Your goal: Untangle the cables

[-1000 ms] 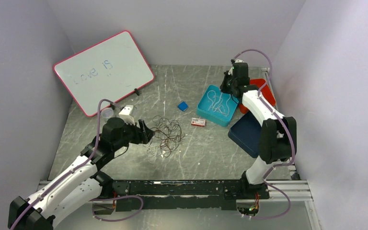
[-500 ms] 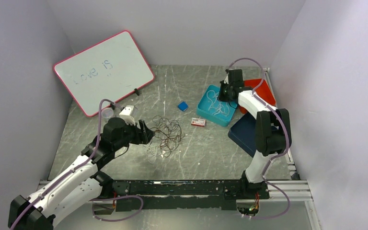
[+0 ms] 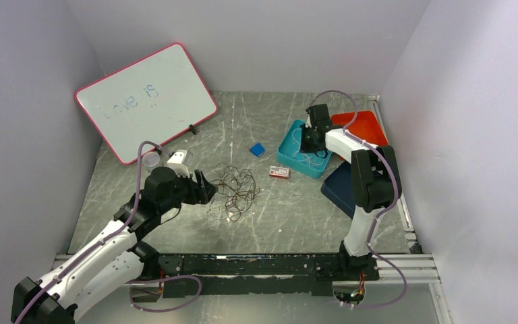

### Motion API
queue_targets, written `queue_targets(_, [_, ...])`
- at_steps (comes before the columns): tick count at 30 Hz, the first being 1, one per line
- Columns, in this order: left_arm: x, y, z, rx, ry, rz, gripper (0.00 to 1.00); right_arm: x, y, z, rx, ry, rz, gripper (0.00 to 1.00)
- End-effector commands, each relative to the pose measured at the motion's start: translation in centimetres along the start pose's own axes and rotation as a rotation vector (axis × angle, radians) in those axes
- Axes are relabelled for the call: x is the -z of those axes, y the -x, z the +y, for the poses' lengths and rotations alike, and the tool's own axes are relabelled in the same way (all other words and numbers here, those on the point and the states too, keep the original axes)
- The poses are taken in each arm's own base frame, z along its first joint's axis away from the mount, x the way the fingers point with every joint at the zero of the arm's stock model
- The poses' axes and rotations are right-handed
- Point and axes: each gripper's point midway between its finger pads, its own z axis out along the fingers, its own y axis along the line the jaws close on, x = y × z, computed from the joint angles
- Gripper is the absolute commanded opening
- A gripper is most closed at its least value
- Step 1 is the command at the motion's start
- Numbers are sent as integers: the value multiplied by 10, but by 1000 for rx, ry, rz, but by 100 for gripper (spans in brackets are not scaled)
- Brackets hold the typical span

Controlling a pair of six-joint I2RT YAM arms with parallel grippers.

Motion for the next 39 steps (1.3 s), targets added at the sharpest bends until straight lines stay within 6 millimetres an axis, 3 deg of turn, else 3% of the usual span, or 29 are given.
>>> queue_targets(1, [2, -4, 3, 3, 15, 5, 72, 18, 20, 2, 23, -25, -59, 19])
queue_targets(8, [2, -2, 2, 1, 13, 2, 72, 49, 43, -2, 40, -72, -125, 34])
queue_targets(15, [1, 0, 4, -9, 33, 8, 72, 74, 53, -13, 40, -143, -172, 51])
queue_targets(20, [3, 5, 5, -11, 47, 1, 73, 94, 63, -5, 44, -113, -228, 56])
queue_targets(23, [2, 5, 6, -5, 53, 5, 74, 113, 71, 15, 64, -43, -278, 56])
queue_targets(27, [1, 1, 5, 4, 52, 19, 74, 139, 67, 63, 118, 84, -325, 54])
queue_targets(34, [0, -1, 9, 28, 75, 30, 73, 156, 12, 146, 188, 256, -280, 51])
queue_targets(39, [2, -5, 20, 80, 146, 40, 73, 163, -35, 188, 186, 354, -258, 48])
